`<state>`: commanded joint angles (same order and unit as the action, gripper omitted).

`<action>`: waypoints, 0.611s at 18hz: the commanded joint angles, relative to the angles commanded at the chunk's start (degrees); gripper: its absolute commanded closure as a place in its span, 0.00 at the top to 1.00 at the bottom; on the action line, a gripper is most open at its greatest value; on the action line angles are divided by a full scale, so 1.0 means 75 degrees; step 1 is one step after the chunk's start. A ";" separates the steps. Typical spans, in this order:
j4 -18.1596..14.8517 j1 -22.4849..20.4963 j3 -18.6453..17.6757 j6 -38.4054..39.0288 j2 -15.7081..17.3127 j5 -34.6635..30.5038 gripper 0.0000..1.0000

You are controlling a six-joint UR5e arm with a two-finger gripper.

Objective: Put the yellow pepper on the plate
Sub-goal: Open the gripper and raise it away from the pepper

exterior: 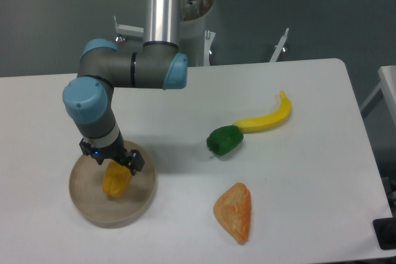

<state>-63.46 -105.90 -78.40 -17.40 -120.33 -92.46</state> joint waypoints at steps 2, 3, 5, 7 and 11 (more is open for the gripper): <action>0.0023 -0.0351 0.0186 -0.0163 0.0048 0.0000 1.00; 0.0012 -0.0504 0.0303 -0.0257 0.0059 -0.0012 1.00; 0.0012 -0.0785 0.0689 -0.0374 0.0001 -0.0012 1.00; 0.0012 -0.1066 0.0820 -0.0631 -0.0023 -0.0023 1.00; -0.0023 -0.1629 0.0773 -0.2024 0.0024 -0.0211 1.00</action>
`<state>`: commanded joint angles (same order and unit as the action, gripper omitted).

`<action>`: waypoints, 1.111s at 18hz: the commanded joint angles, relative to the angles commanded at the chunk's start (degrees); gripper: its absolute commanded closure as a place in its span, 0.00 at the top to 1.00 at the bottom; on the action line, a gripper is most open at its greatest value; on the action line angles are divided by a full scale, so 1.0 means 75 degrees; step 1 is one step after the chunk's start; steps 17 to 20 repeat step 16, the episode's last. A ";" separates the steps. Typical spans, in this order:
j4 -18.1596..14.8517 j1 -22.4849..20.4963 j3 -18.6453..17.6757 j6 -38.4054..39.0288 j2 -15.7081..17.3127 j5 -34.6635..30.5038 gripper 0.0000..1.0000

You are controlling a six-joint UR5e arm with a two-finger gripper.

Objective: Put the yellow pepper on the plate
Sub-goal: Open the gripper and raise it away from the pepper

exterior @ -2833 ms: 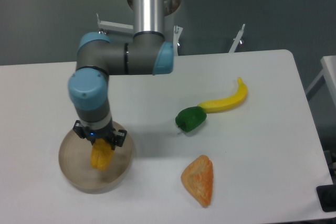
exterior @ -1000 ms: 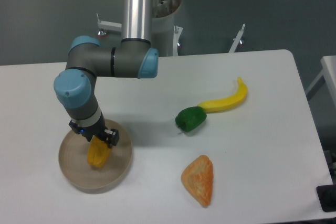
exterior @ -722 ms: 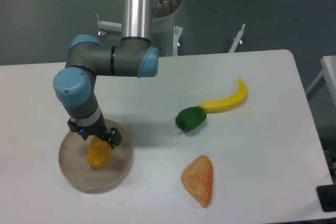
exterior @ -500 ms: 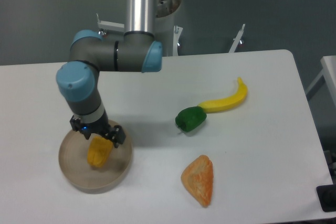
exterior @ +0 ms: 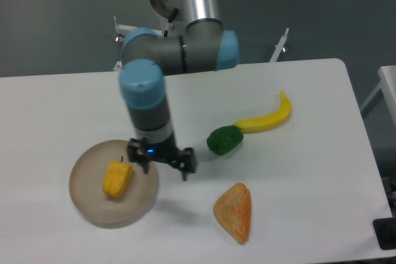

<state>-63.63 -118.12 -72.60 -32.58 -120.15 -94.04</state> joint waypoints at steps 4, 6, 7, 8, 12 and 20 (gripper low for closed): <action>0.0012 -0.0503 0.0059 -0.1898 0.0011 -0.0421 1.00; -0.0012 -0.0622 0.0059 -0.2311 0.0012 -0.0481 1.00; 0.0000 -0.0657 0.0012 -0.2440 0.0012 -0.0492 1.00; -0.0012 -0.0669 0.0035 -0.2603 0.0000 -0.0539 1.00; 0.0000 -0.0727 -0.0011 -0.3214 -0.0012 -0.0551 1.00; -0.0012 -0.0774 -0.0047 -0.3261 0.0035 -0.0539 1.00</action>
